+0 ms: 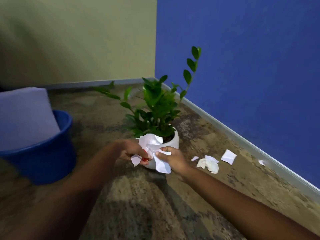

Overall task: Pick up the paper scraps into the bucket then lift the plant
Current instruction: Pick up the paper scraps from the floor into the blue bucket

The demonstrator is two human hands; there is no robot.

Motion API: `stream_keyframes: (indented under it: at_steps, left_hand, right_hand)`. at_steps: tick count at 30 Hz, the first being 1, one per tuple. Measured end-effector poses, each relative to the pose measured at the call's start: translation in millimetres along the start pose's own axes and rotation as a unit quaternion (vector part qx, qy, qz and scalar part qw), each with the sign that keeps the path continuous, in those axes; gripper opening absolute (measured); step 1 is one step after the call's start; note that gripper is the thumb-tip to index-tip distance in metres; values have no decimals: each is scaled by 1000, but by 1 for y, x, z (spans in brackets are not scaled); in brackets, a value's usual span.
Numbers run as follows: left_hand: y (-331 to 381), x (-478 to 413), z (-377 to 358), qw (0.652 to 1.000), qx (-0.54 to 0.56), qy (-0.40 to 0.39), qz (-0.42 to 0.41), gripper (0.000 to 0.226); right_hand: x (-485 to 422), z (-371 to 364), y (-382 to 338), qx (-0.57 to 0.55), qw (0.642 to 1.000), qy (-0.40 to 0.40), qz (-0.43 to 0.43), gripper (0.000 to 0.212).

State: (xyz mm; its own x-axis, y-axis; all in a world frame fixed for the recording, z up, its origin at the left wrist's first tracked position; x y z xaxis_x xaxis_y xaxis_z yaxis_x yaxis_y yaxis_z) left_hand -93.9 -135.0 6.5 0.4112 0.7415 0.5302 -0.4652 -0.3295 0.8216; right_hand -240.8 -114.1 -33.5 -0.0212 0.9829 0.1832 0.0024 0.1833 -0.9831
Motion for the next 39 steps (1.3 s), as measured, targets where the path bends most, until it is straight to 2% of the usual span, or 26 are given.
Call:
stream_keyframes:
  at_steps: [3,6,8,10,11,13,15,17,20,22,23,26,27,31,32,36,39]
  left_hand:
    - [-3,31,31,1000,-19,19,-3,25]
    - [-6,58,66,999,-25,41,-1,24]
    - [-9,75,90,997,-21,80,5,21]
    - [-15,90,111,992,-1,126,10,15]
    - [-19,97,121,988,17,156,9,13]
    - [-30,106,142,971,71,227,-17,26]
    - [-43,110,162,940,136,308,-49,38]
    - [-58,111,181,896,195,394,-65,39]
    - [-83,106,205,824,264,499,-36,37]
    - [-97,102,216,777,329,536,-26,39]
    - [-102,101,219,754,364,546,-25,41]
    - [-115,99,230,679,484,550,-33,51]
    - [-116,100,232,666,496,556,-20,58]
    - [-114,106,234,642,524,560,-25,63]
    - [-112,107,233,648,506,568,-18,65]
    - [-99,110,219,701,333,629,47,60]
    - [-80,106,194,709,155,688,16,41]
  right_hand:
    - [0,-41,-15,-8,1000,-28,-3,32]
    - [-5,-80,-33,0,998,-60,5,22]
    - [-9,-106,-44,6,997,-74,15,20]
    - [-13,-132,-53,2,996,-86,23,7]
    - [-16,-146,-56,3,995,-92,29,10]
    - [-22,-174,-62,-4,994,-101,32,10]
    - [-28,-202,-66,-29,994,-100,22,11]
    - [-34,-229,-68,-41,995,-96,2,24]
    - [-41,-265,-73,-64,993,-96,-32,27]
    - [-44,-285,-76,-84,990,-98,-54,15]
    - [-43,-293,-78,-93,988,-100,-64,16]
    - [-42,-313,-84,-129,980,-112,-100,36]
    - [-43,-318,-85,-137,978,-115,-107,38]
    - [-46,-332,-87,-123,979,-119,-109,41]
    - [-47,-334,-86,-106,982,-117,-103,41]
    - [-51,-324,-80,-53,990,-117,-60,42]
    - [-49,-301,-77,-48,992,-110,-28,32]
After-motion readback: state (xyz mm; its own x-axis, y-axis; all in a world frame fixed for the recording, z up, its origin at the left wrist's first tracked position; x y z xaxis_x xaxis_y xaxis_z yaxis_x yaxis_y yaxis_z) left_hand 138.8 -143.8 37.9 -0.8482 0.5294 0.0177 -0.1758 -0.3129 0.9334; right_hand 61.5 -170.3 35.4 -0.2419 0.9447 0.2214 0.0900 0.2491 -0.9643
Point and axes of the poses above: each hand's wrist, its own x-axis away from the middle knuckle, its own z-axis out of the back of the hand, y = z × x, the point moved 2 cm from there along -x, towards the middle knuckle, and after that the axes turned 11 degrees about -x, right-handed, at the moved point
